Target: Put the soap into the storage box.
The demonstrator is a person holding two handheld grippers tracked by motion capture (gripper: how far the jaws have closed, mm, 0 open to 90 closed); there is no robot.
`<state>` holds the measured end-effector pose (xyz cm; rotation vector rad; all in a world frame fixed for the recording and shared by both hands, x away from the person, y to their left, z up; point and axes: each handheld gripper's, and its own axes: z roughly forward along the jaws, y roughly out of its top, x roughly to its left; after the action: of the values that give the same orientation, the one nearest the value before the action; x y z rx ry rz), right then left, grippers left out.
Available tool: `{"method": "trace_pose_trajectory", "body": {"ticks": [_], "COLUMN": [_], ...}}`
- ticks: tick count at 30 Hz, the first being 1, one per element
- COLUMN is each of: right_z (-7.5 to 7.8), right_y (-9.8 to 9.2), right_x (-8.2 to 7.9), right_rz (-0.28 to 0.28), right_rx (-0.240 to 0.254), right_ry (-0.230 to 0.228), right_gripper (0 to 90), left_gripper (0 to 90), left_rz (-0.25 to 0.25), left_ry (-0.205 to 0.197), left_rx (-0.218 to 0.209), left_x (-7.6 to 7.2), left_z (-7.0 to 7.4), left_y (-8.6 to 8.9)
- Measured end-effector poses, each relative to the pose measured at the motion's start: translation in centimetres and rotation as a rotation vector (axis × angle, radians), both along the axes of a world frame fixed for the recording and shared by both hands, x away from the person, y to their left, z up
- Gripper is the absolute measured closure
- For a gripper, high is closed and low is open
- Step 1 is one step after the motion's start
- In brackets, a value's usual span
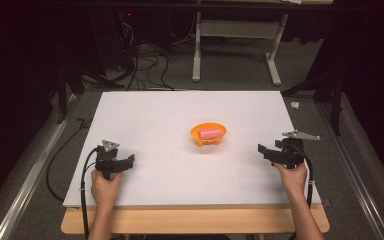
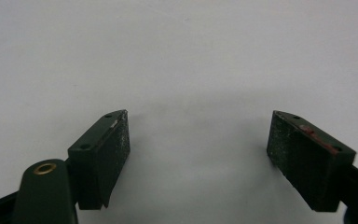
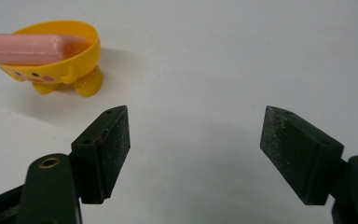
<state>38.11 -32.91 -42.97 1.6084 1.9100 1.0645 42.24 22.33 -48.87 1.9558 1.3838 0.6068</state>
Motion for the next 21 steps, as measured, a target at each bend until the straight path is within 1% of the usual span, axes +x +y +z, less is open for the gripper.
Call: {"method": "trace_pose_trajectory", "body": {"ticks": [9,11,13,19,21], "right_z": [-1.6,-1.7,-2.1,-3.0,-3.2], "right_y": [0.2,0.3,0.3,0.5,0.5], "right_x": [-0.1,-0.1,-0.1,0.0,0.0], "right_rz": [-0.003,-0.004,0.0,-0.003,-0.002], "right_rx": [-0.001,-0.003,-0.012,-0.008,-0.013], "right_ry": [0.026,0.031,0.032,0.052,0.058], "right_gripper": [24.6,24.7,24.7,24.6,24.6], "left_gripper": [21.5,21.5,21.5,21.5,21.5], "left_rz": [0.002,0.0,0.0,0.0,0.001], "left_ry": [-0.002,0.0,0.0,0.0,-0.002], "left_rx": [0.0,0.0,0.0,0.0,0.0], "left_x": [0.0,0.0,0.0,0.0,0.0], "left_z": [0.0,0.0,0.0,0.0,0.0], "left_y": [0.0,0.0,0.0,0.0,0.0]}}
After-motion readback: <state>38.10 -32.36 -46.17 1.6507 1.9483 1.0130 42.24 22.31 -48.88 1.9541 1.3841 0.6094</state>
